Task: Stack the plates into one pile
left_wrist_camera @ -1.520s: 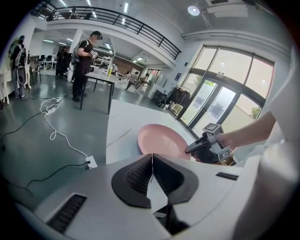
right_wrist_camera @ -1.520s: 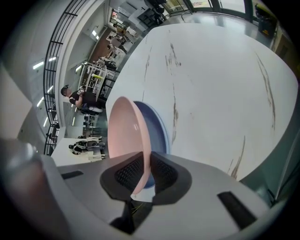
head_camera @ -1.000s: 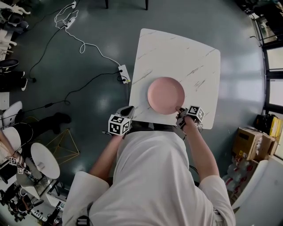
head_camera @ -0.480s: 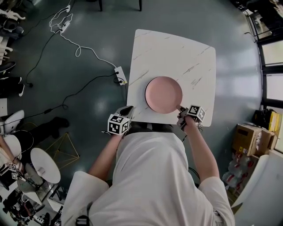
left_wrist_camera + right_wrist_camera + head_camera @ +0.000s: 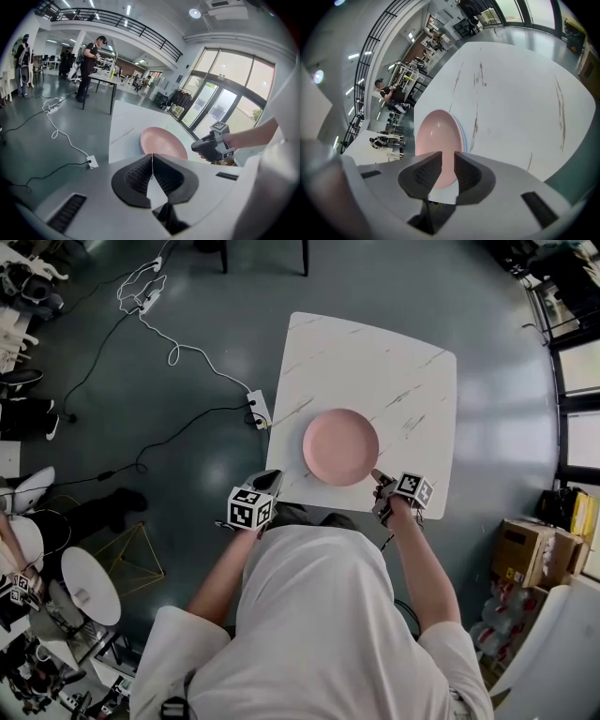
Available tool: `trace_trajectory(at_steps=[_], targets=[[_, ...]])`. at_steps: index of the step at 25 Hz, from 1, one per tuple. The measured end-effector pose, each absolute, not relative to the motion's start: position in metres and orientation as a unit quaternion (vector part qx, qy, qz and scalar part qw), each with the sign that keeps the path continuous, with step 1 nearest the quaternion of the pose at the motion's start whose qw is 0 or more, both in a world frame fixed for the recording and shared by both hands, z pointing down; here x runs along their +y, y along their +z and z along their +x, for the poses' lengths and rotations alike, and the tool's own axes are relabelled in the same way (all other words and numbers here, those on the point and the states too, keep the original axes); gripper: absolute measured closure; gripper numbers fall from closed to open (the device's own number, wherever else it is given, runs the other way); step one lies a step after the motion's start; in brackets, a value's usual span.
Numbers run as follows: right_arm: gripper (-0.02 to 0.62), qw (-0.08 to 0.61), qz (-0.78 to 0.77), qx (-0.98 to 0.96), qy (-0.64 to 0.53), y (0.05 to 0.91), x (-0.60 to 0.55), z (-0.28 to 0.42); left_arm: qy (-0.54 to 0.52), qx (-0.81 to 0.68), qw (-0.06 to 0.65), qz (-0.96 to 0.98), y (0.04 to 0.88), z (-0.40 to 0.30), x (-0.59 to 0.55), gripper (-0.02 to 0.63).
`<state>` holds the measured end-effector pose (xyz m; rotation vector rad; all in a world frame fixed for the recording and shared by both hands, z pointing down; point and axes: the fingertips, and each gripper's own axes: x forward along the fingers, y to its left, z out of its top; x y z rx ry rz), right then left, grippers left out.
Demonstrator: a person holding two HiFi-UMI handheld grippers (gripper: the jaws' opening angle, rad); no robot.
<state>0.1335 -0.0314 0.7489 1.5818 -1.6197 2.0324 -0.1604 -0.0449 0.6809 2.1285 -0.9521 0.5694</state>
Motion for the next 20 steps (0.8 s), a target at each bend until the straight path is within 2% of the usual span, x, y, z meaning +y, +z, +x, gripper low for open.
trace_trajectory(at_steps=[6, 11, 20], targets=[[0.505, 0.055, 0.482, -0.581, 0.654, 0.73, -0.017, 0.126, 0.225, -0.397, 0.368, 0.81, 0.684, -0.15, -0.028, 0.592], [0.548, 0.043, 0.459, -0.625, 0.63, 0.713, 0.001, 0.136, 0.213, -0.423, 0.367, 0.801, 0.676, -0.138, -0.018, 0.592], [0.569, 0.023, 0.429, -0.689, 0.584, 0.679, 0.045, 0.165, 0.174, -0.475, 0.373, 0.778, 0.656, -0.128, 0.047, 0.592]])
